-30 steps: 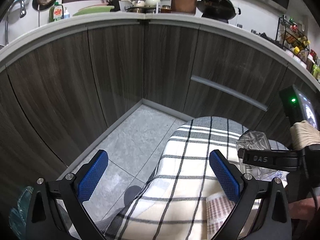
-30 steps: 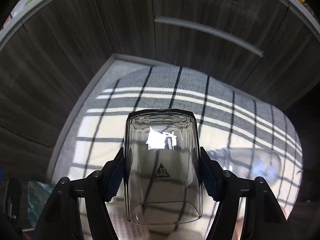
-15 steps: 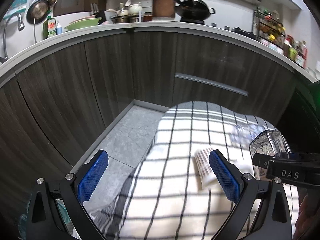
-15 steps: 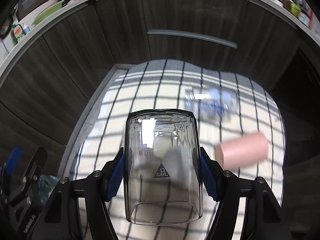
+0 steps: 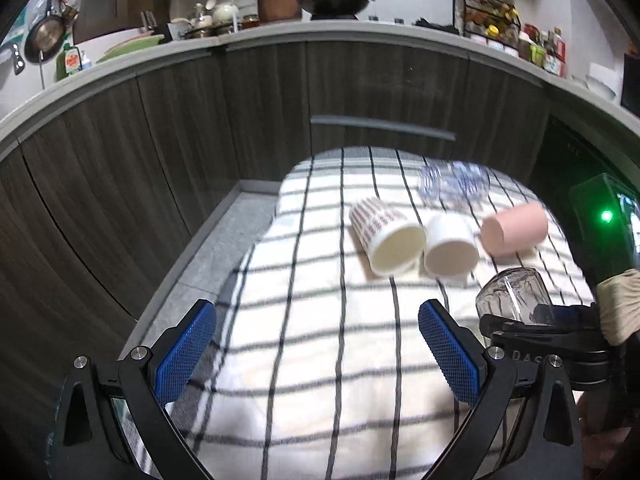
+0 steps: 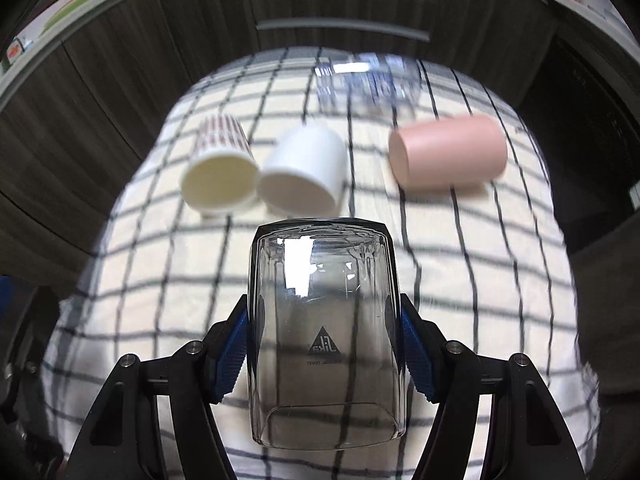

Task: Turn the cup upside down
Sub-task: 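Lift the glass tumbler with the right gripper and rotate it rim-down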

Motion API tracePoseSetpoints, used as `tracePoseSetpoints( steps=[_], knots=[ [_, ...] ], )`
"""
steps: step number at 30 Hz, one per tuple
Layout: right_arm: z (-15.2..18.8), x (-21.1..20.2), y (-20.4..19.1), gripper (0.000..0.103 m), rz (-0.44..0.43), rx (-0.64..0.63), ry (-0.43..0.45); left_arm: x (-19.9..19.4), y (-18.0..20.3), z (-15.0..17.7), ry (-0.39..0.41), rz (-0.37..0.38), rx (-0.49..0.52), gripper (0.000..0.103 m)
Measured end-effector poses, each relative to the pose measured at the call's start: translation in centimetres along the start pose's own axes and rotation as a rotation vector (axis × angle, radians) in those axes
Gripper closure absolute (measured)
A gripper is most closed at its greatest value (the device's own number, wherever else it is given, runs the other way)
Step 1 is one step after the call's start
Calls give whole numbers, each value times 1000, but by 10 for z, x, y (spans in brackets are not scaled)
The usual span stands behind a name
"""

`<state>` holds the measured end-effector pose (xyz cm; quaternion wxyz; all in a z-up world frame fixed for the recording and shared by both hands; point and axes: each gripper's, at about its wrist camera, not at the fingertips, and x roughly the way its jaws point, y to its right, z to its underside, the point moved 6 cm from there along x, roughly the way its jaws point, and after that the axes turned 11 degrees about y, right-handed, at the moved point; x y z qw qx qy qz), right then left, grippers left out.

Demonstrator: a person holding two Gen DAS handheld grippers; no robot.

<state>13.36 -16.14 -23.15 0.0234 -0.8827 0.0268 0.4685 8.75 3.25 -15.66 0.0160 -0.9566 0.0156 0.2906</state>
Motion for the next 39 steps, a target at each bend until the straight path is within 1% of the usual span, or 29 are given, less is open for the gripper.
tracePoseSetpoints(
  steps=[9,11,16,17,18,20,24,27,29,32,35,37,39],
  knots=[
    [28,24,6,35,40,30,-31,9,8,20,-30,10,16,0],
    [28,23,5,35,45,21,-22,11,8,21,-37,11,14,0],
    [29,23,5,35,47,26,-31,9,6,18,-34,1,13,0],
    [28,22,5,34,46,29,-31,8,6,18,-32,-1,15,0],
    [28,18,6,30,42,34,-25,6,6,16,-29,-6,18,0],
    [24,5,8,25,35,37,16,3,7,14,-23,-10,22,0],
    [14,-30,13,23,-1,37,122,-3,16,8,-16,-3,39,0],
    [9,-62,26,23,10,37,206,-6,30,4,-35,33,38,0],
    [7,-80,38,20,27,42,245,-8,42,2,-54,66,35,0],
    [4,-98,61,19,76,51,275,-6,68,-1,-95,119,42,0],
    [-1,-109,83,19,95,79,297,0,98,-5,-132,168,63,0],
    [-2,-112,98,19,115,86,307,4,118,-6,-155,180,81,0],
    [-4,-112,112,19,129,94,312,12,134,-5,-199,191,81,0]
  ],
)
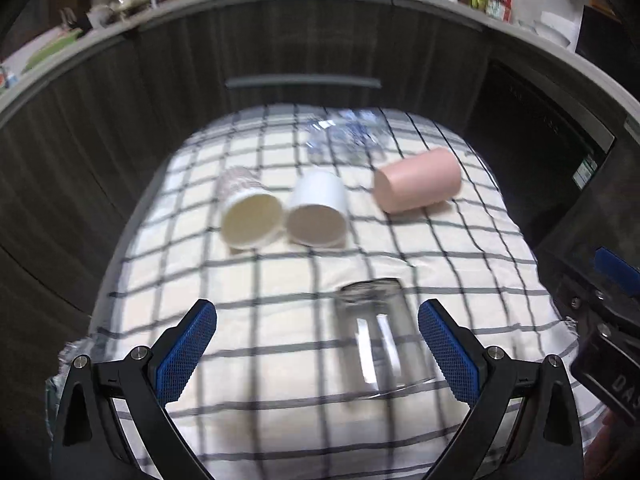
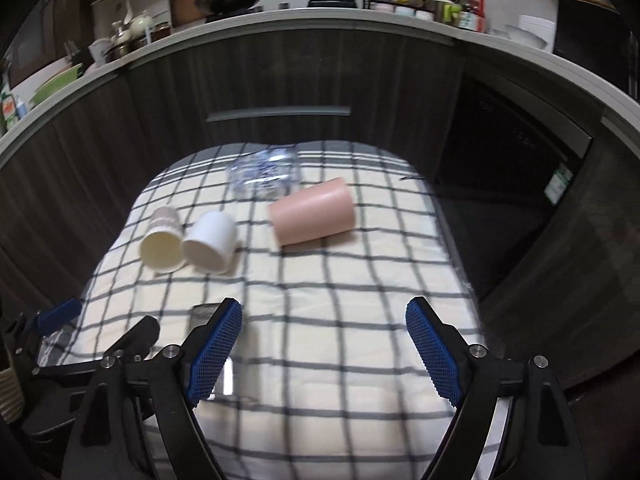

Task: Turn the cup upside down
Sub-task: 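Lift the glass tumbler with the right gripper and rotate it rim-down, then lower the inverted glass tumbler onto the cloth with the right gripper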

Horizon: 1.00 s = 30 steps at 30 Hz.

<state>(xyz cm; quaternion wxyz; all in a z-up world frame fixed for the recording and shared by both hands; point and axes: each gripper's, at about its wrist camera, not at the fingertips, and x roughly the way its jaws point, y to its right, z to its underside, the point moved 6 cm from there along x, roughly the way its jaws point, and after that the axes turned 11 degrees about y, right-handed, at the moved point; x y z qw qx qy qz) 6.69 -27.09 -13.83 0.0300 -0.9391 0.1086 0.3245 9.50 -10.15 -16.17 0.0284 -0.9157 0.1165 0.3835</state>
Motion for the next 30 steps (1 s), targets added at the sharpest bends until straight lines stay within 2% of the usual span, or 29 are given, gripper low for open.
tracePoseSetpoints(
  steps=[8,14,20,22,27,30],
  knots=[
    [-14,19,60,19,42,93,6,65,47,14,-346,31,-20,3],
    [-17,43,67,19,-4,129,-25,105,49,21,-526,-44,-25,15],
    [-19,63,63,19,-58,170,-34,121,49,27,-620,-84,-5,16],
    [-18,68,61,19,-69,177,-40,126,49,29,-647,-85,-12,24],
    [-14,79,61,19,-88,205,-64,132,52,30,-659,-87,9,35],
    [-10,81,60,19,-88,215,-79,137,55,31,-653,-85,10,36]
  ],
)
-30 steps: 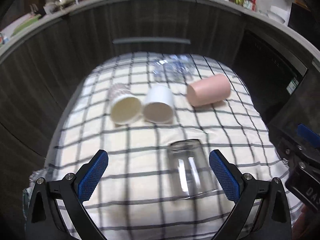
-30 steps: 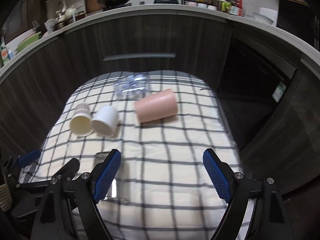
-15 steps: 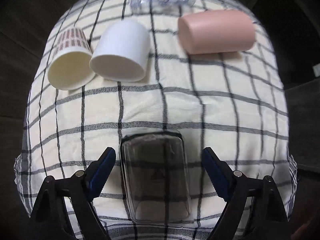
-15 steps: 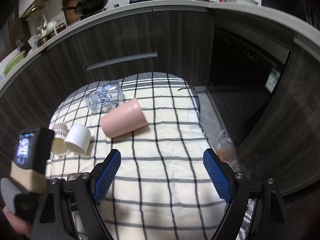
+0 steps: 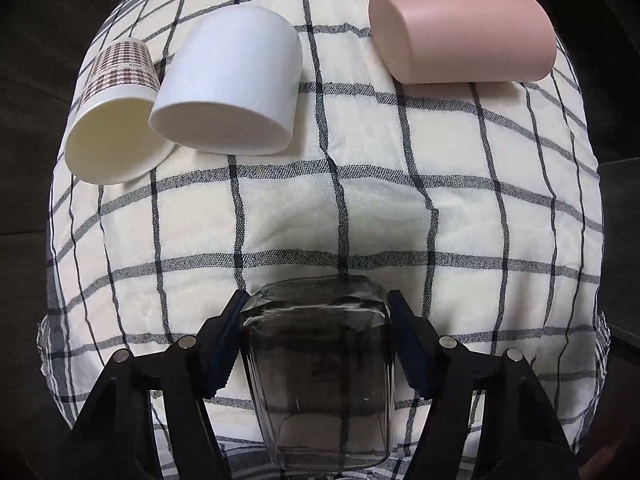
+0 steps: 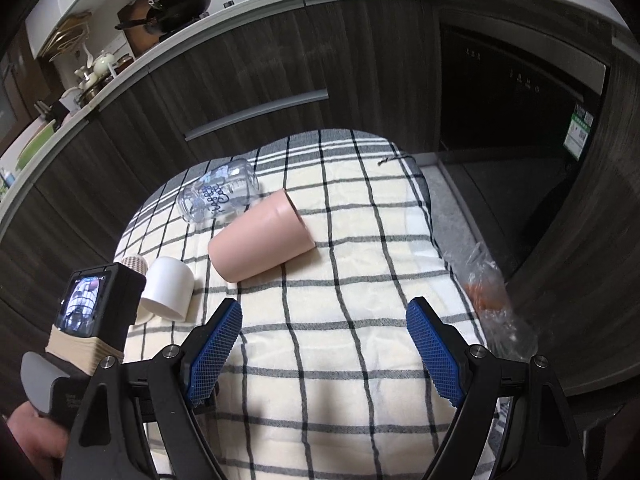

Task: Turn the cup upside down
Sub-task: 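Lower the inverted glass tumbler onto the cloth with the right gripper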

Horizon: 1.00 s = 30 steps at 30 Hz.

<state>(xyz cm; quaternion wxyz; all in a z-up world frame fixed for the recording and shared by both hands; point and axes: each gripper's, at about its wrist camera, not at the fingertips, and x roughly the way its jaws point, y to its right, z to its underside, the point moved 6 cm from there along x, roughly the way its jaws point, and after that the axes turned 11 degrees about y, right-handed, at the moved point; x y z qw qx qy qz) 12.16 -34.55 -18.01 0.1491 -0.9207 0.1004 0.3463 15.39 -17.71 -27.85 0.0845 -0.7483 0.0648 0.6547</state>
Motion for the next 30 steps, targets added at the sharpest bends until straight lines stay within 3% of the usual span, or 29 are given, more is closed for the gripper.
tracePoseSetpoints(
  steps=[12,16,18,23,26,30],
  knots=[
    [-3,-14,-12,19,14,-39,21,-16,-24,5,75,59,-34,37],
    [-6,-26,-20,19,14,-50,43,-46,-34,6,201,52,-13,37],
    [-7,-32,-24,19,14,-57,55,-72,-40,6,346,55,5,37],
    [-4,-44,-37,19,28,-104,76,-106,-50,4,619,36,7,38],
    [3,-47,-45,19,41,-139,72,-102,-61,7,687,47,-34,38],
    [12,-52,-50,19,53,-168,64,-97,-69,14,704,86,-106,38]
  ],
)
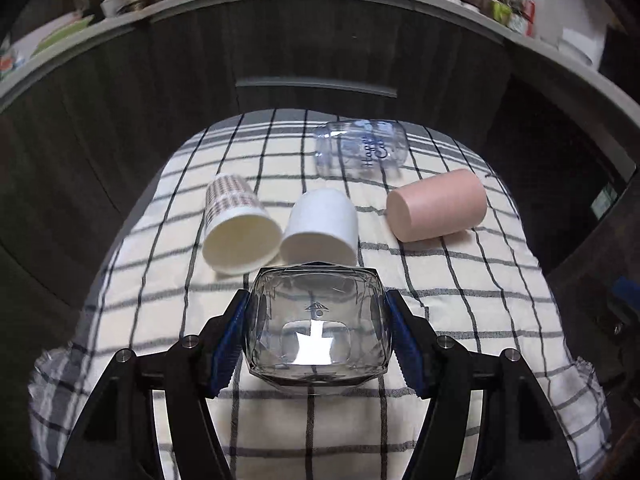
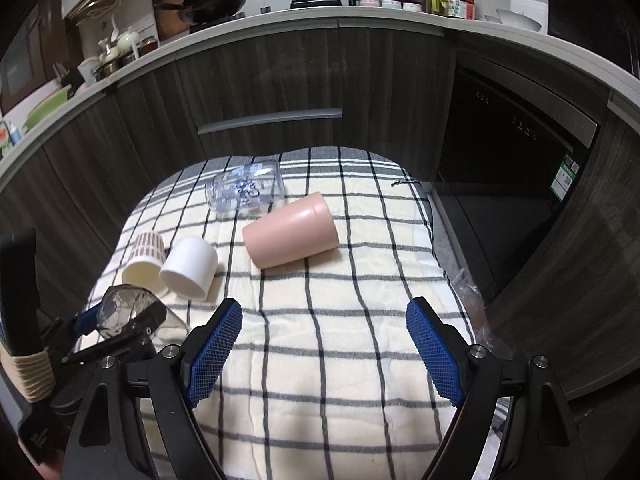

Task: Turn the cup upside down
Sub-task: 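Lower the inverted glass tumbler onto the cloth with the right gripper, then open the right gripper and pull it back from the tumbler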

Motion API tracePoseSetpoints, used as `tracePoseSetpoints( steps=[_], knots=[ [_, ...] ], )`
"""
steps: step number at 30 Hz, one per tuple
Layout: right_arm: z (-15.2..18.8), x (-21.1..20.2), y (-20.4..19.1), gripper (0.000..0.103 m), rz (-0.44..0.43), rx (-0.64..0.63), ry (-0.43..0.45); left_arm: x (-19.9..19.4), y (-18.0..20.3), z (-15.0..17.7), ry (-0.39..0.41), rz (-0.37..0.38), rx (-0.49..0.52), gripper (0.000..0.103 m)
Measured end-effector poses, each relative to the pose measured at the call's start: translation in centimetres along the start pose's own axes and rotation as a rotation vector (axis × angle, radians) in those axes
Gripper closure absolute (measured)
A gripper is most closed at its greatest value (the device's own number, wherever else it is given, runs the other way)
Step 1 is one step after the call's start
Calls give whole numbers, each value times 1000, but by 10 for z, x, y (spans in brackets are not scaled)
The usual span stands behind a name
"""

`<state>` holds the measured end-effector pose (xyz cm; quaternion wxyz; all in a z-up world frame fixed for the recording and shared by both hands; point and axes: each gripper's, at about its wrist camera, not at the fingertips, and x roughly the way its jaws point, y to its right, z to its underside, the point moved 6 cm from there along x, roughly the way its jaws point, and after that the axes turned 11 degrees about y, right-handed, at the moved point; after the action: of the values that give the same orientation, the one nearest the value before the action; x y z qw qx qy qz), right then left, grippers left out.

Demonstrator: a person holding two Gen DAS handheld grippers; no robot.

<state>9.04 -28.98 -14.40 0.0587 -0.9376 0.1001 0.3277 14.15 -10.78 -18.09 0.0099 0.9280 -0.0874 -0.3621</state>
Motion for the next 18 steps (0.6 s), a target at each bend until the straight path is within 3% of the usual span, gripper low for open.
tracePoseSetpoints(
  steps=[3,9,15,17,18],
  knots=[
    [4,-4,-5,19,3,-10,-4,-4,-4,5,23,12,-22,38],
    [12,0,-13,19,9,-33,-31,14,-10,22,-29,26,-49,37],
    [16,3,-20,19,6,-51,-48,15,-11,24,-28,31,-44,37],
    [16,3,-20,19,8,-48,-52,16,-11,24,-39,35,-45,32],
    [16,3,-20,19,8,-48,-52,16,-11,24,-48,45,-53,22]
  ],
)
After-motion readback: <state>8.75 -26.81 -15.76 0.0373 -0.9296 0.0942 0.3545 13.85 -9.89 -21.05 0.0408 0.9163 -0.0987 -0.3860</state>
